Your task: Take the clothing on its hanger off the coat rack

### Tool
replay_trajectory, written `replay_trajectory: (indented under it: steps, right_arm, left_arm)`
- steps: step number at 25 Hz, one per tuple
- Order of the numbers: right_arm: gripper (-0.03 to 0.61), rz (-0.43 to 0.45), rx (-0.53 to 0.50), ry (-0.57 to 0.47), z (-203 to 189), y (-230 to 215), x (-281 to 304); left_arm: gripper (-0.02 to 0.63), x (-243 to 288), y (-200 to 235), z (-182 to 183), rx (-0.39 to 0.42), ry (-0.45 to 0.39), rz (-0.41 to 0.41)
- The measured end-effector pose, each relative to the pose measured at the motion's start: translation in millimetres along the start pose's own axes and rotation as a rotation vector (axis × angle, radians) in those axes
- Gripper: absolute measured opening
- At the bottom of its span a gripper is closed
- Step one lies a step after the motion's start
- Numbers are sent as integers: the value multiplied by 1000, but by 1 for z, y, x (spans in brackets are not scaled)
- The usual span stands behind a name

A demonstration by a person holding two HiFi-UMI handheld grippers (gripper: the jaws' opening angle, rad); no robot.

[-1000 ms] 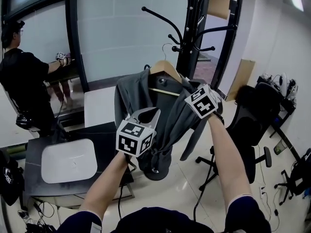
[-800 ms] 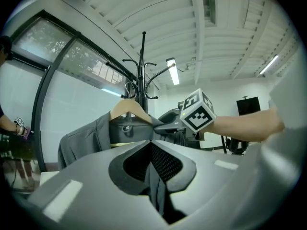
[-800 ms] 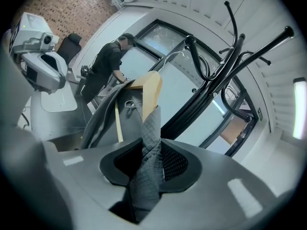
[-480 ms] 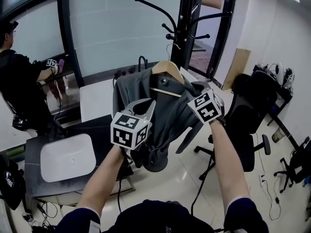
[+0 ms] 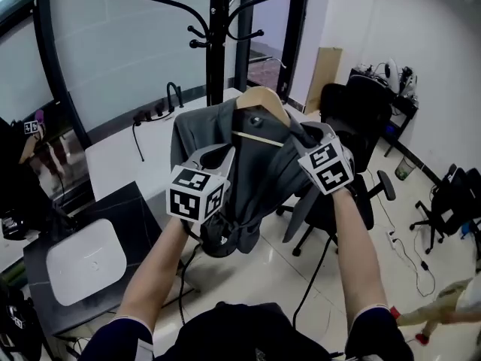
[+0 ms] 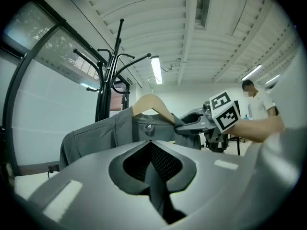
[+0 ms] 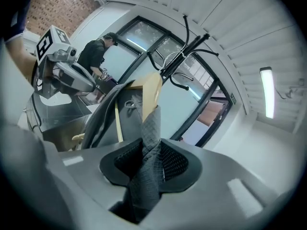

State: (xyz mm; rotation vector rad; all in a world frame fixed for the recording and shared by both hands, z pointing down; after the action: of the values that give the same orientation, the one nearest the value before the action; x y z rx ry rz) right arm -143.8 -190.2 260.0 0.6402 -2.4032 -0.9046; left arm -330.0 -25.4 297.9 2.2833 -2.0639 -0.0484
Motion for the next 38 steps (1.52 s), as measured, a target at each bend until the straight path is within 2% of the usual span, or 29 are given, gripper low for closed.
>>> replay_trajectory:
  steps: [14, 24, 32, 38]
  right_arm:
    - [106, -164, 35, 161, -123, -69, -147]
    - [107, -274, 91, 270, -204, -118, -237]
    - [107, -385, 109, 332, -239, -171, -280]
    - [107, -454, 109, 372, -256, -220, -285]
  left_arm:
    - [12, 99, -159, -3, 16, 9, -248]
    - [12, 154, -255, -14, 24, 36, -362]
    - [12, 207, -293, -14, 29, 59, -406]
    - [12, 259, -297, -20, 12, 53, -447]
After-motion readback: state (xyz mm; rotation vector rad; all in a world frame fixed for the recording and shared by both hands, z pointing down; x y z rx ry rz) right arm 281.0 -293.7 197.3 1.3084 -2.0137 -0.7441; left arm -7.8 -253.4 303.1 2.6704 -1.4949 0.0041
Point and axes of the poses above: the fingertips, and each gripper's own axes: x forward along the fingers, y to its left, z out of its top, the point moved 10 cm from there along -x, backward along the fingers, and after that the axes turned 6 degrees about -x, right-handed, at the moved point
